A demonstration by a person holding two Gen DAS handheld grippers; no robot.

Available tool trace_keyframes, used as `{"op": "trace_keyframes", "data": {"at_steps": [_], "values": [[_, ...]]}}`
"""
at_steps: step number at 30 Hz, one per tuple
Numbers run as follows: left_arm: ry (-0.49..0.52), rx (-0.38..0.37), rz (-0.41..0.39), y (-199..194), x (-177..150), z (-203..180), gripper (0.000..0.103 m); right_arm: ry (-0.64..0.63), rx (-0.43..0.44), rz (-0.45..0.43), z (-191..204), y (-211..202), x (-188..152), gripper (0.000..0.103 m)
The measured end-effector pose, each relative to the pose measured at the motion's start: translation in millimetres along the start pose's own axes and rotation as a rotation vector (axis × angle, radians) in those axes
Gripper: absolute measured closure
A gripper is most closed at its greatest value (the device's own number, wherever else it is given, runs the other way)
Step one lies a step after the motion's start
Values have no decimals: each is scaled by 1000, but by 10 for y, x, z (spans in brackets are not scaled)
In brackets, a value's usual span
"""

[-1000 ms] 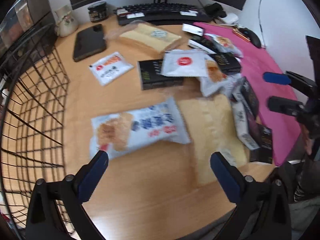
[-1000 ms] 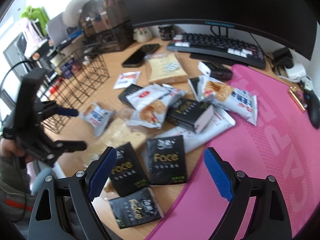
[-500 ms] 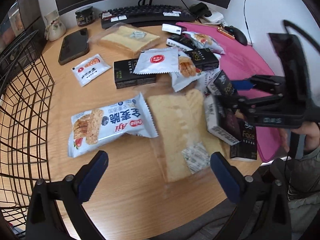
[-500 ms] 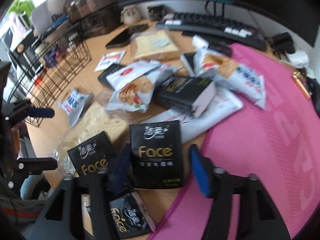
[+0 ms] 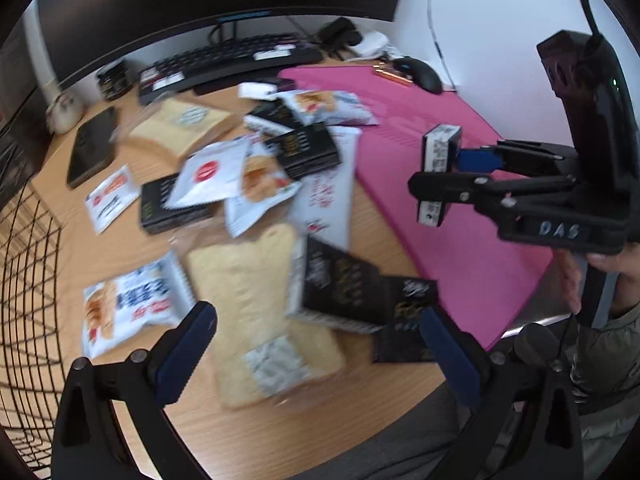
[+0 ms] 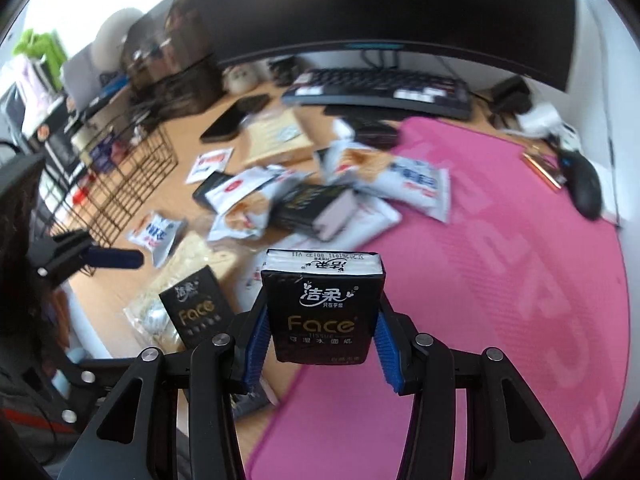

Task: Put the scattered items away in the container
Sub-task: 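Grasp a second black Face tissue pack with the left tool while the right tool holds its pack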

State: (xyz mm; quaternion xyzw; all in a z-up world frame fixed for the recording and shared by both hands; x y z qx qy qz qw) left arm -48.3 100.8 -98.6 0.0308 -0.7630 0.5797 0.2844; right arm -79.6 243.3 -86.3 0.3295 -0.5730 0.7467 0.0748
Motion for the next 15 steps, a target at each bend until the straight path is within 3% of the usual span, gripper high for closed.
{"op": "trace_keyframes", "data": {"at_steps": [3,9,15], "values": [[32,14,13,144,68,-120,1,30,-43,5,-185,-52,-84,56],[121,131,51,382,68,-189,1,65,-20,1,-342,-139,-180,56],[51,161,50,375,86,136,7,67,-2,3,-370,-126,-217,56]]}}
Point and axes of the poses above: each gripper's, at about its wrist camera, not at the fingertips, and y roughly the way its jaws point, z to its left, x to its top, the point moved 4 cm from there along y, roughly the way its jaws point, and after that the axes turned 3 degrees about -x, right-handed, at the moved point
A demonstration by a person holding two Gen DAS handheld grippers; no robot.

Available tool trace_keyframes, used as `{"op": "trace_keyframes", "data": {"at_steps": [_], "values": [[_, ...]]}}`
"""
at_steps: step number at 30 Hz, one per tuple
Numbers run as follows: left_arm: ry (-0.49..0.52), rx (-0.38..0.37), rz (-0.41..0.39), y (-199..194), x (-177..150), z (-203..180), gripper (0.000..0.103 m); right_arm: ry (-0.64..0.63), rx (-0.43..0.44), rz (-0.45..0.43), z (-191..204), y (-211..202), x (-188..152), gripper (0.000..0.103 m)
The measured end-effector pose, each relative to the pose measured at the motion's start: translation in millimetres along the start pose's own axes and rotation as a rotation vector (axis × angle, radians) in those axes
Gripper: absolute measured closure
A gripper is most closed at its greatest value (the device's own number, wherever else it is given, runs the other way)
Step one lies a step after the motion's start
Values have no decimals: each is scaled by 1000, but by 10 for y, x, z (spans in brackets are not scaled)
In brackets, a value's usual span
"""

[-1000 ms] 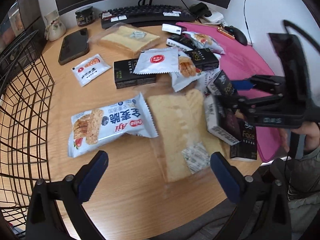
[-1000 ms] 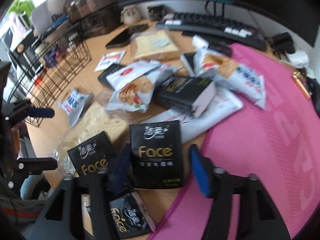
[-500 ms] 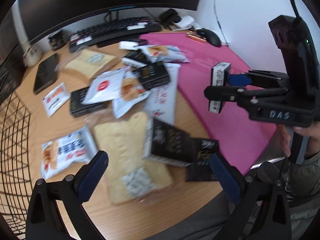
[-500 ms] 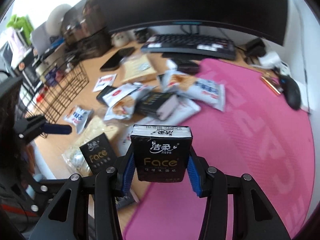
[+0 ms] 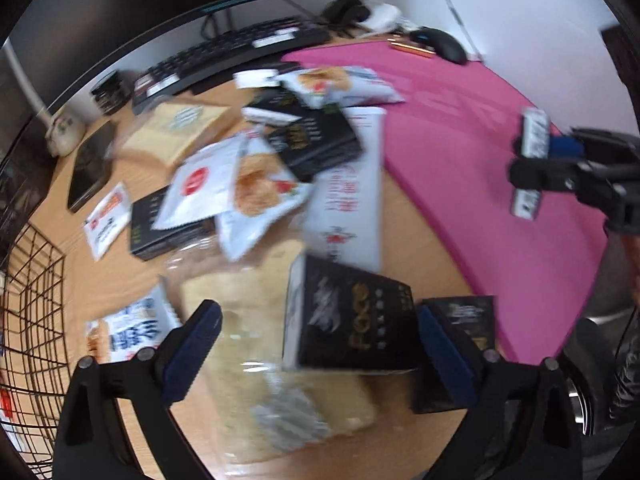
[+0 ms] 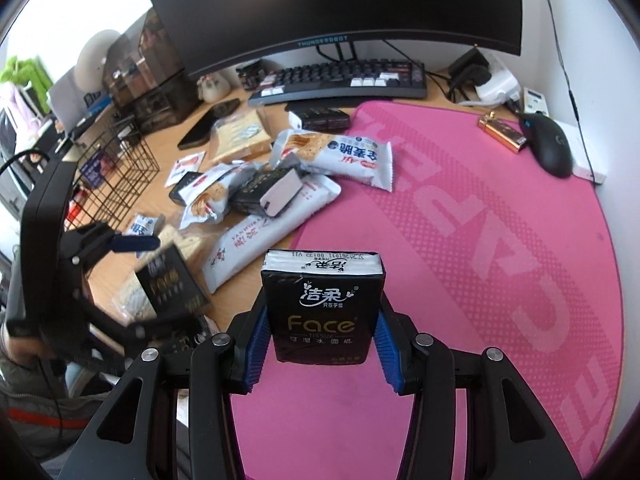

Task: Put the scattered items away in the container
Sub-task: 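Grasp a second black Face tissue pack with the left tool while the right tool holds its pack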

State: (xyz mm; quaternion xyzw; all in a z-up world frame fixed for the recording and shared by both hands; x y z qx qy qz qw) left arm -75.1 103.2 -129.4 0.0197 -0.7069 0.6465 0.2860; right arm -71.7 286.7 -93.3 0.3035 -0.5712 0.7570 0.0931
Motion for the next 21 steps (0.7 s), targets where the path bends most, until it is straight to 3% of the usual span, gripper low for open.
{"op": "trace_keyframes", "data": {"at_steps": [4,9,11,13,21], "values": [[0,18,8,26,-32,90,9,-1,5,12,22,68,1,56],[-5,-26,-37,2,77,53,10,-6,-1,30,56,168,11,56],[22,-38,-49,8,116,-18,18,-5,-5,32,59,185,17,56],[22,-28,-65,-1,139,-25,38,-3,-9,32,52,184,21,56],[-13,-58,-85,-65,167,18,41,1,2,33,44,187,19,55]]}}
Point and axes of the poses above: each gripper's, at about its wrist camera, not at the fingertips, and y roughly the way its jaws point, z to its left, x to its top, the point moved 4 cm from there along y, roughly the way its jaws point, and after that the axes turned 3 degrees about -x, right-handed, at the moved point
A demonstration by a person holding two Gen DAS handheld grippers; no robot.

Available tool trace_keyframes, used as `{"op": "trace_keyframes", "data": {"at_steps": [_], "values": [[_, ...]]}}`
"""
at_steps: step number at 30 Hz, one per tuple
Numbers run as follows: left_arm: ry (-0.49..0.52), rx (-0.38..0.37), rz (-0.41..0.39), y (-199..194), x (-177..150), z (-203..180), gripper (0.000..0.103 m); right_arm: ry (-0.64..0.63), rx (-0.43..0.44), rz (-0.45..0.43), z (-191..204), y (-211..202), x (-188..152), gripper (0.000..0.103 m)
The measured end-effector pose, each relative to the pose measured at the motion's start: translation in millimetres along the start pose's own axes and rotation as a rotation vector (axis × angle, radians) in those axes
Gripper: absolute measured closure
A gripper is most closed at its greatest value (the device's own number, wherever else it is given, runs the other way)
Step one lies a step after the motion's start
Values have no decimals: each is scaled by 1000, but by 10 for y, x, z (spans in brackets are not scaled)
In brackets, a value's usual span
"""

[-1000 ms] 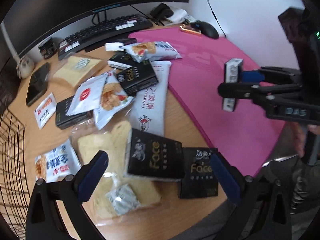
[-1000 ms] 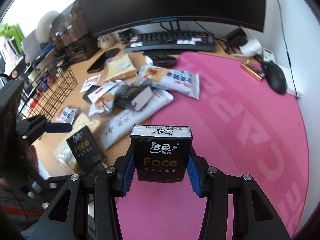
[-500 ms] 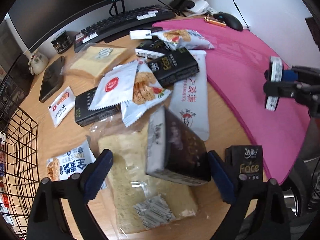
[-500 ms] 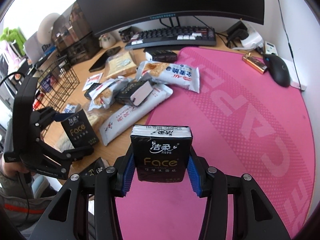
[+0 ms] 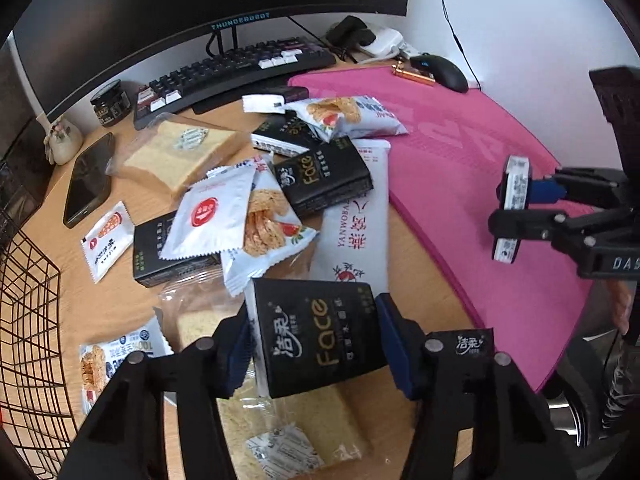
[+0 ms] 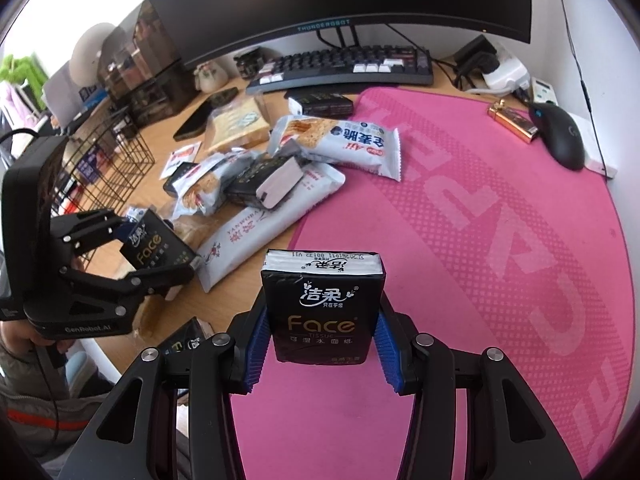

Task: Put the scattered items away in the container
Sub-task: 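Grasp a second black Face tissue pack with the left tool while the right tool holds its pack, then release both Face tissue packs into the wire basket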

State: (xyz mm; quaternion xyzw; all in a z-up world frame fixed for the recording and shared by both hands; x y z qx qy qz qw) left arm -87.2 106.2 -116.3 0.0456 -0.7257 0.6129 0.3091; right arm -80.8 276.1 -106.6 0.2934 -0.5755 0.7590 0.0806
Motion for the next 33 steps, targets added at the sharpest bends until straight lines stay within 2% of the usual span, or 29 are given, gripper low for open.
{"op": "trace_keyframes", "data": {"at_steps": [4,9,13,17,23,26,30,32,33], "values": [[-6,7,-37,-175,66,33,42,-10,9,-3,63,-25,22,55],[-29,-1,-130,-669,212,181,42,-72,31,-54,380,-188,260,55],[-94,67,-212,-1165,218,591,42,-191,116,-100,1018,-311,602,55],[-215,167,-279,-1651,-2,1213,42,-341,215,-120,1911,-262,942,55],[-408,303,-265,-1961,-593,2212,42,-489,357,-81,3198,68,1283,55],[-469,315,-260,-2013,-838,2523,42,-534,378,-45,3645,286,1340,55],[-510,323,-256,-2025,-1060,2752,41,-553,386,-11,3976,523,1354,55],[-515,346,-240,-1996,-1101,2795,38,-563,370,-6,4052,621,1362,54],[-514,364,-230,-1989,-1106,2804,33,-565,356,4,4055,659,1365,50]]}}
Point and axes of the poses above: each gripper's, at about its wrist camera, not at the fingertips, and y roughly the way its jaws point, z to its left, x to its top, the point moved 4 cm from there along y, roughly the way its jaws point, and after that the axes turned 3 degrees about -x, right-handed, at the moved point
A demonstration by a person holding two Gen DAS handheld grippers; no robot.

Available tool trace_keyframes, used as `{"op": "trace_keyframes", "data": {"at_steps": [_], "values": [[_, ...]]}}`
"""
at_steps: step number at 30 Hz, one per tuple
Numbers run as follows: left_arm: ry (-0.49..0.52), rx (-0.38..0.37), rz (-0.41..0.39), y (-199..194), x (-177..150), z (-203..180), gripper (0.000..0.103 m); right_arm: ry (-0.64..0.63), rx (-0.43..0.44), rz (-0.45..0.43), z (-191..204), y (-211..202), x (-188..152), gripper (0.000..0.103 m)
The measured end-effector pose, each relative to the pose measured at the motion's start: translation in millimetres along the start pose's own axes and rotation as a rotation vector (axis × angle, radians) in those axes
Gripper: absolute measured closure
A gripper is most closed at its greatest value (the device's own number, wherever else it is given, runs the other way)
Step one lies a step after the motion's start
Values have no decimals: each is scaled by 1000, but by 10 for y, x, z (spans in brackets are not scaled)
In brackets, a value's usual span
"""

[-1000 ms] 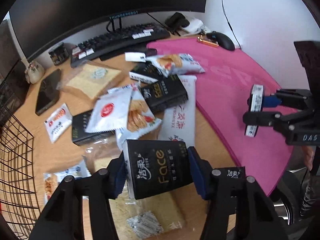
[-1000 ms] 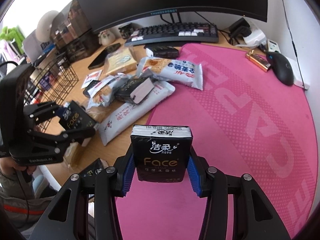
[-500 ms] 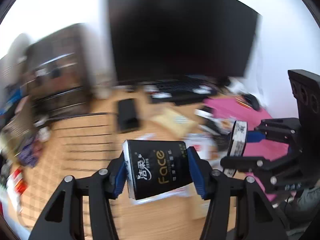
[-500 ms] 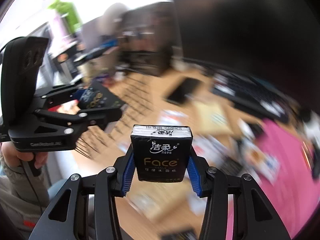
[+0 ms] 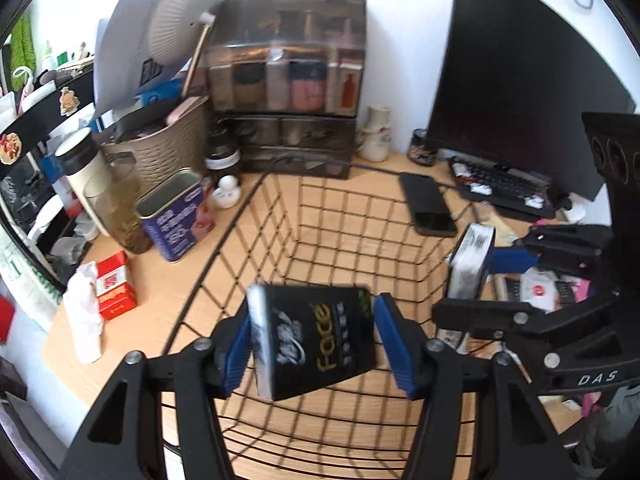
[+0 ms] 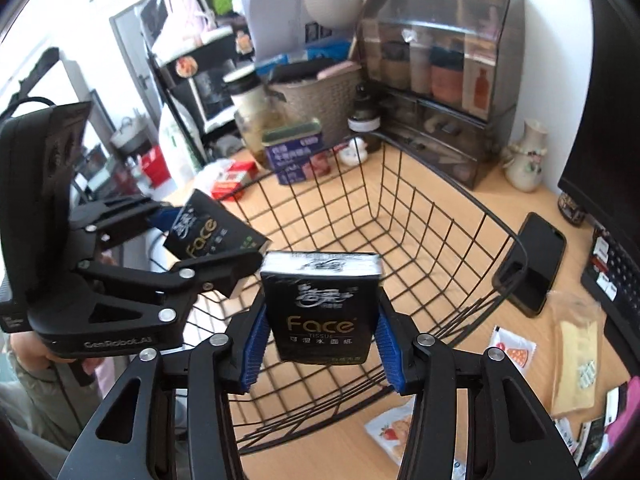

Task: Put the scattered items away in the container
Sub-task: 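Release both Face tissue packs into the wire basket, then grasp the bagged bread loaf with the left tool while the right tool grasps a Face pack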

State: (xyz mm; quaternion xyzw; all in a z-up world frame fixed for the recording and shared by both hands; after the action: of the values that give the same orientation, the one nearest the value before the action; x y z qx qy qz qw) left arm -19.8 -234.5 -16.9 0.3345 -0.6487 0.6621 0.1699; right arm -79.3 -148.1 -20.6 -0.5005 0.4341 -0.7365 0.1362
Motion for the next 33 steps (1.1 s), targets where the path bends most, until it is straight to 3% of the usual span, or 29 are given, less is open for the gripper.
{"op": "trace_keyframes", "data": {"at_steps": [3,8,12,17,20,23,28,33], "values": [[21,12,-16,-20,6,-50,28,35,-10,-17,-117,-59,-10,45],[58,-101,-49,-207,58,-390,28,71,-56,-57,-379,-483,-135,45],[162,-204,-41,-332,35,-987,27,109,-129,-97,-656,-1018,-442,45],[313,-329,25,-288,-199,-1973,24,209,-250,-99,-1102,-1604,-1151,43],[395,-336,89,-120,-449,-2425,23,273,-300,-78,-1305,-1812,-1619,43],[408,-347,186,150,-693,-2659,23,349,-311,-71,-1473,-1960,-2045,43],[376,-285,264,458,-967,-2713,23,415,-336,-29,-1570,-1948,-2583,42],[346,-327,319,599,-1084,-2792,23,424,-303,39,-1532,-1771,-2942,42]]}}
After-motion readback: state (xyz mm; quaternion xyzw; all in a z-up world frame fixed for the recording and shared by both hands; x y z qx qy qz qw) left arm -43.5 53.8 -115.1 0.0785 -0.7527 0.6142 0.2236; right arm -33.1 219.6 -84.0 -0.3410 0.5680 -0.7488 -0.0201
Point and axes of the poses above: each gripper's, at about its wrist camera, not at the fingertips, and y roughly the way its jaws point, z to its left, x to its top, the point moved 4 cm from there along y, roughly the way its jaws point, and after that the axes turned 3 degrees about -x, right-handed, at the moved point
